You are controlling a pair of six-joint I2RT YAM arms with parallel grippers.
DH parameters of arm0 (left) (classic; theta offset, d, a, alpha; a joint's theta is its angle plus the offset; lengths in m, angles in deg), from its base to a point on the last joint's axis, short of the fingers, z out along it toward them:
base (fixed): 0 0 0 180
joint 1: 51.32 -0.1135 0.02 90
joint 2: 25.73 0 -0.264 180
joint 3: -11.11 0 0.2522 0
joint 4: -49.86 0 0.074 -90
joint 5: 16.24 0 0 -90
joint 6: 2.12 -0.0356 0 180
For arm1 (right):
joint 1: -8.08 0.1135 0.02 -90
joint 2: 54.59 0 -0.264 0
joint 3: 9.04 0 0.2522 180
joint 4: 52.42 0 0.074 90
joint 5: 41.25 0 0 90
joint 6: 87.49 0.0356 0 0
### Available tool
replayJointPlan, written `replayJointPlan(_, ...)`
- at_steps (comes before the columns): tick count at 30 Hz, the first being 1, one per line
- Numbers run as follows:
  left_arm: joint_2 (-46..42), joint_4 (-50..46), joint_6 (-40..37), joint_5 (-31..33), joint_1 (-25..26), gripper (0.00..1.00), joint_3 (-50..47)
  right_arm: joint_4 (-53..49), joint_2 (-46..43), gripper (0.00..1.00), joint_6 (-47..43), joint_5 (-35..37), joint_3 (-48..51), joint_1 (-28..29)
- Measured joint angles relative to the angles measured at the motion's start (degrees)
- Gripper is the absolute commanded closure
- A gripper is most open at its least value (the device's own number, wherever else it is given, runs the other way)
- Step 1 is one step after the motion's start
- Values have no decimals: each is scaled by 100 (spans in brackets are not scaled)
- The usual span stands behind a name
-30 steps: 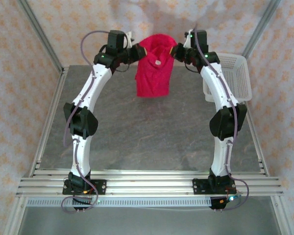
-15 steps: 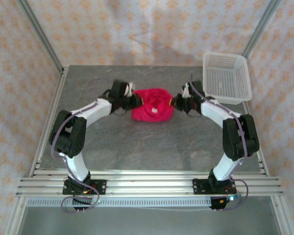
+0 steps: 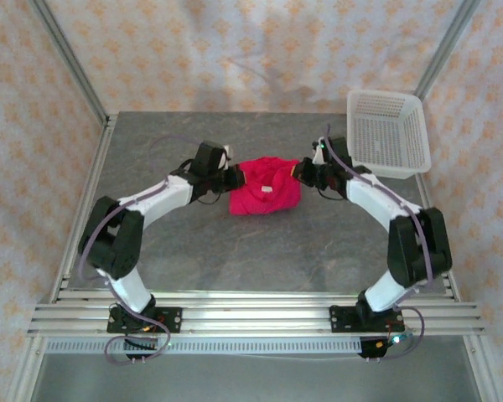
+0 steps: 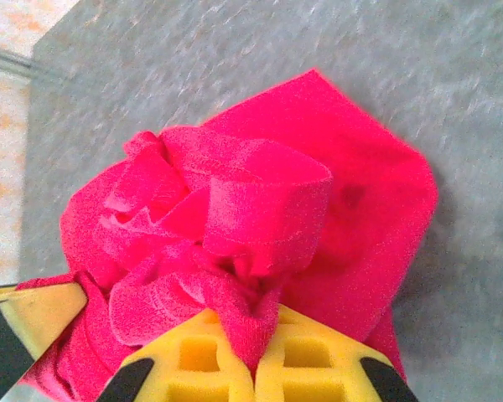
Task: Fold the inside-out t-shirt
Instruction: Fold the T-shirt at the center of the table, then smooth out the T-shirt at the center of the table.
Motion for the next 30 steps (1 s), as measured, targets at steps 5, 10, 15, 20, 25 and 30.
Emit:
replayJointPlan(5, 1248, -313, -221, -33, -420, 100, 1047, -254, 1333, 100, -118, 308, -1139, -85)
replayJointPlan(10, 2103, -651, -389, -61, -658, 100, 1547, -551, 2474, 100, -162, 448, -1985, -90)
replayJointPlan(15, 2144, -905, -544, -39, -669, 100, 1814, -960, 2946, 86, -219, 450, -2509, -85)
replayJointPlan(20, 1996, -1244, -671, 111, -669, 62, 1814, -1211, 2863, 53, -319, 444, -2697, -85)
replayJointPlan(25, 1362, -1816, -863, 455, -669, 49, 1836, -1567, 2197, 49, -356, 496, -2540, -85)
replayJointPlan(30, 667, -2103, -942, 483, -671, 51, 1836, -1604, 1556, 49, -411, 485, -2288, -85)
